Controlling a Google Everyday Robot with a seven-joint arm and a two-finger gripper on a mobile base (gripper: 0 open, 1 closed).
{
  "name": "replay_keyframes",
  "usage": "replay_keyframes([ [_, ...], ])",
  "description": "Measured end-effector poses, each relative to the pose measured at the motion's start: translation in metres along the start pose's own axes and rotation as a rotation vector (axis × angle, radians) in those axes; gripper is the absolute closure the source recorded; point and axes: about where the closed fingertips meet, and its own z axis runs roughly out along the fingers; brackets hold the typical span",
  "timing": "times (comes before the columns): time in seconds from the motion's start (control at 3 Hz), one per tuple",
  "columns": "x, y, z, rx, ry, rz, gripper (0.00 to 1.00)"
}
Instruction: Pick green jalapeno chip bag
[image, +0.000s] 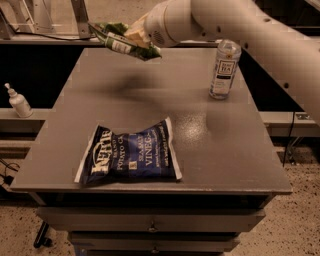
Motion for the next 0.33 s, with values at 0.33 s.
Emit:
replay_keyframes([
  [0.33, -0.0107, 0.0075, -0.0068, -0.013, -0.035, -0.024, 1.0],
])
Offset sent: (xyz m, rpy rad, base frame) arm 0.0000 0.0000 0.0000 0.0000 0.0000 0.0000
